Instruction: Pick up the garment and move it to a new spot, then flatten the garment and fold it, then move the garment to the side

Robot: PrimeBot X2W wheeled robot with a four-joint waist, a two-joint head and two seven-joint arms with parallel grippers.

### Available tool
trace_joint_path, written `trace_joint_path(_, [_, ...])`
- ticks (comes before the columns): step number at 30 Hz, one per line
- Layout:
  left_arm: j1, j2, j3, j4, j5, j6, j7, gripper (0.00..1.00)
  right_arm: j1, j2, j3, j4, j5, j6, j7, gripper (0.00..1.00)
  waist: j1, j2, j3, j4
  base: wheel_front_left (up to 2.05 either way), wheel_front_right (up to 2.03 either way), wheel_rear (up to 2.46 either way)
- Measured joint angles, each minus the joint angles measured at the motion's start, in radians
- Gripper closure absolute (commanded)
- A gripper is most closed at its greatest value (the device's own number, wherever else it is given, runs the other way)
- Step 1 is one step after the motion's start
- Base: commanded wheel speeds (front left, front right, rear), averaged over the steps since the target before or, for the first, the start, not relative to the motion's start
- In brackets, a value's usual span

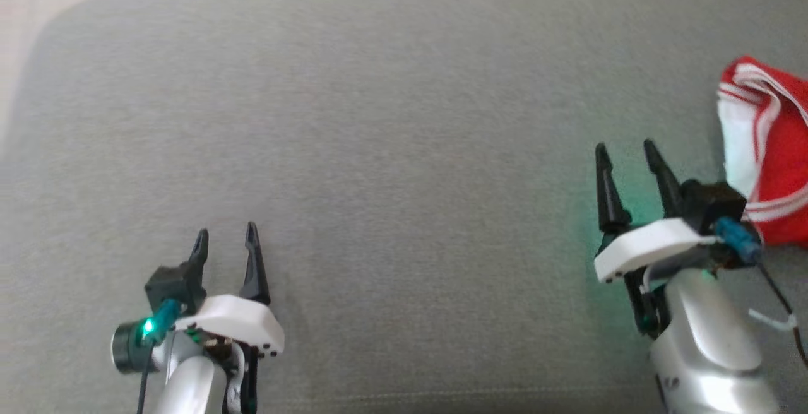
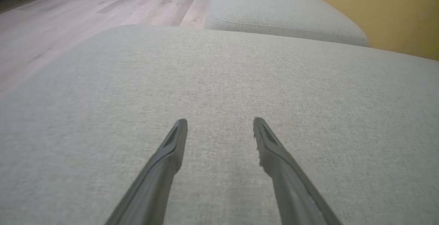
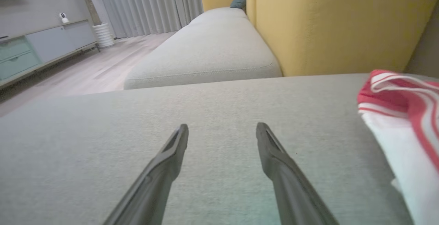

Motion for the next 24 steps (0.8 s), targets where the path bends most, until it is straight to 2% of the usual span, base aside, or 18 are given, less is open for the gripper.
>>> trace_joint_path(9, [0.057, 0.000, 0.019, -0.007, 0.002, -0.006, 0.000, 0.00, 0.063, 0.001, 0.029, -0.004, 0.058, 0.000, 0.000, 0.00, 0.0000, 0.0000, -0.081, 0.051, 0.00, 0.00, 0.00])
trace_joint_path(19, [0.095, 0.000, 0.058, -0.062, -0.010, -0.050, 0.000, 0.00, 0.088, 0.001, 0.029, -0.005, 0.066, 0.000, 0.000, 0.00, 0.0000, 0.0000, -0.109, 0.035, 0.00, 0.00, 0.00])
trace_joint_path(20, [0.094, 0.000, 0.060, -0.066, -0.015, -0.058, 0.000, 1.00, 0.088, 0.001, 0.029, -0.006, 0.066, 0.000, 0.000, 1.00, 0.0000, 0.0000, -0.106, 0.033, 0.00, 0.00, 0.00])
trace_joint_path(24, [0.115, -0.007, 0.057, -0.006, -0.016, -0.057, 0.003, 1.00, 0.126, 0.005, 0.029, 0.049, 0.066, 0.000, 0.003, 1.00, 0.0000, 0.0000, -0.106, 0.032, 0.00, 0.00, 0.00])
